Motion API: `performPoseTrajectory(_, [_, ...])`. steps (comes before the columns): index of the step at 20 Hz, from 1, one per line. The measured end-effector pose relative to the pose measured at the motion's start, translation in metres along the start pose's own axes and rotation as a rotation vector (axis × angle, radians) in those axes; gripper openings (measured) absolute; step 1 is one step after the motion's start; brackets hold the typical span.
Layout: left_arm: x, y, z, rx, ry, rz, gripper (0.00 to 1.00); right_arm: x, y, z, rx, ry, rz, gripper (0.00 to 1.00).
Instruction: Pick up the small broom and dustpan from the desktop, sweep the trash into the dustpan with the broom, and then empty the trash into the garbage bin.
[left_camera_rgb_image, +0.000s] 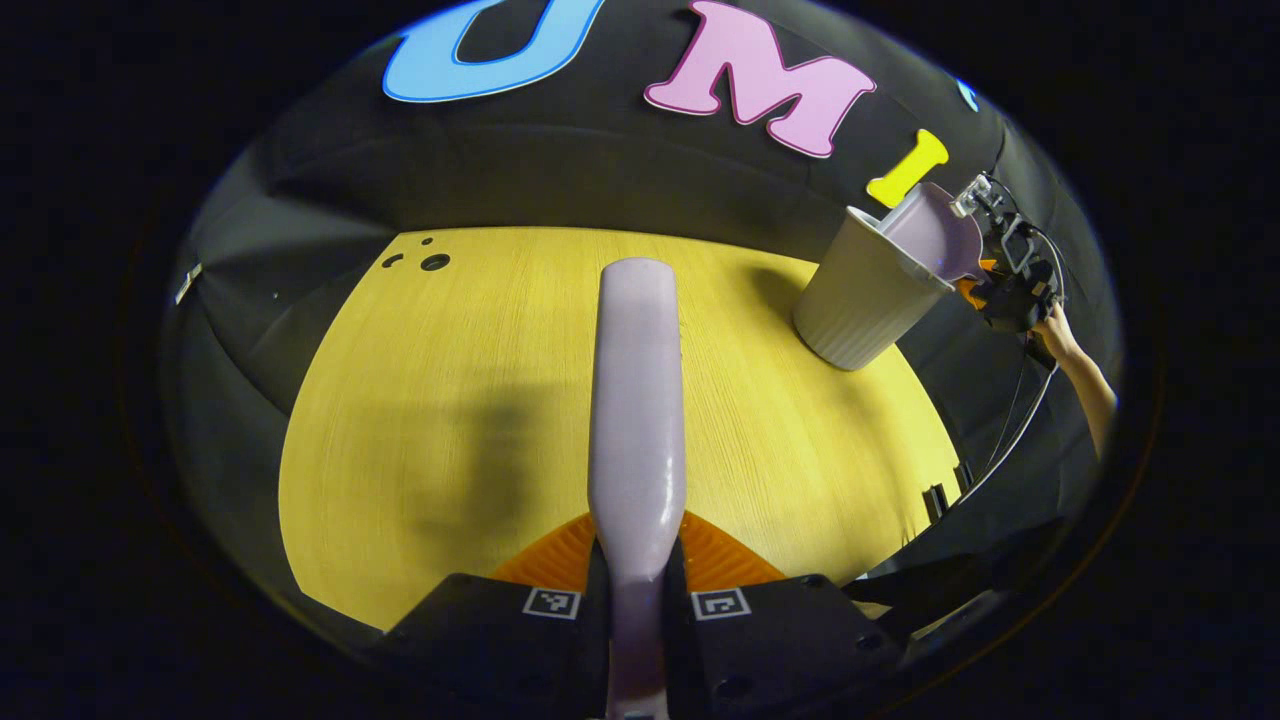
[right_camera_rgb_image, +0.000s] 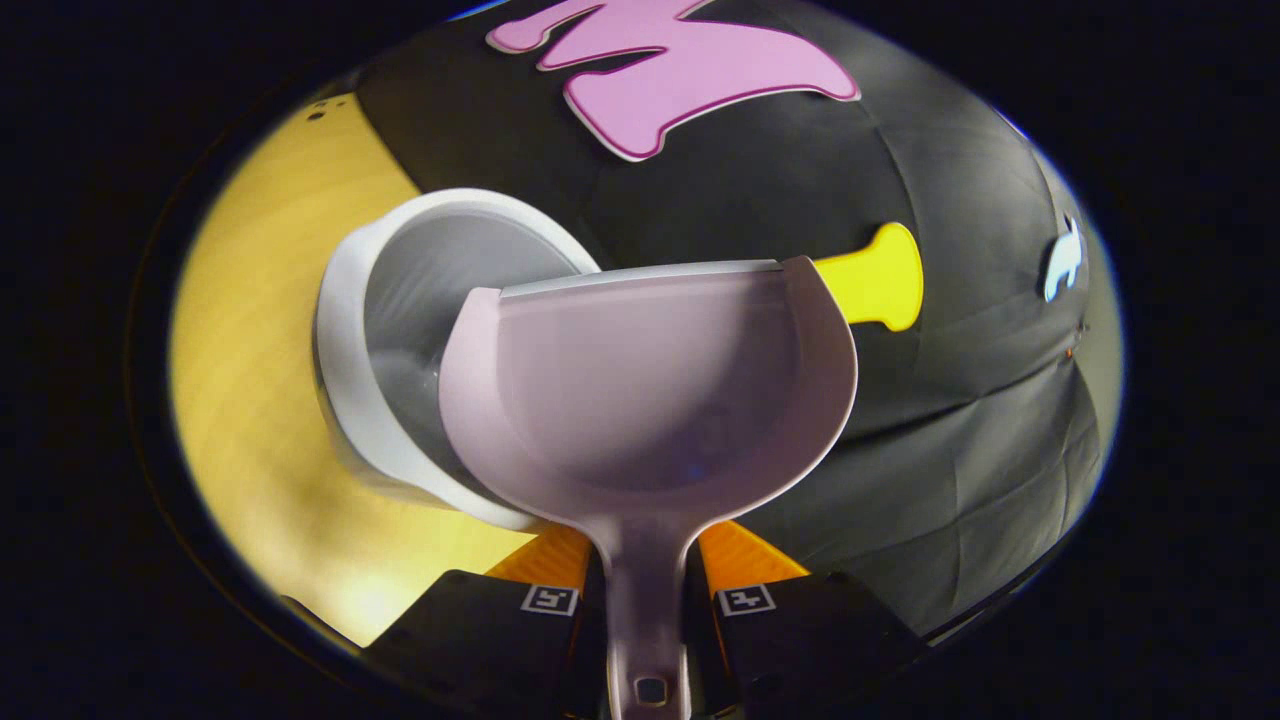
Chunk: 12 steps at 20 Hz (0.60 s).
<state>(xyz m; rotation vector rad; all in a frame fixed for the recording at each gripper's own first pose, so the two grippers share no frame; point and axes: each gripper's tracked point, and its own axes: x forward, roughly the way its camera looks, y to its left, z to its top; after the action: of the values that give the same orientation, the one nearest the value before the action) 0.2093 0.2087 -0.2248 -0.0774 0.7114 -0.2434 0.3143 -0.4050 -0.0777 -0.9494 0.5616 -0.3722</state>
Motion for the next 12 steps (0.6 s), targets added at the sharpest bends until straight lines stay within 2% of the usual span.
performPoseTrajectory(2, [-0.002,-0.002,0.002,-0.001,-0.017,-0.001,0.29,-0.003,-0.005,0.006,0.116,0.009,0.029,0.36])
performPoseTrajectory(3, [-0.002,-0.001,0.003,-0.001,-0.024,0.002,0.26,-0.005,-0.006,0.009,0.180,0.014,0.048,0.36])
performPoseTrajectory(9, [-0.011,-0.001,0.009,0.026,-0.090,0.034,0.26,-0.016,-0.008,0.028,0.577,0.005,0.158,0.36])
performPoseTrajectory(12, [-0.017,-0.004,0.012,0.034,-0.127,0.034,0.29,-0.022,-0.008,0.042,0.687,-0.035,0.201,0.36])
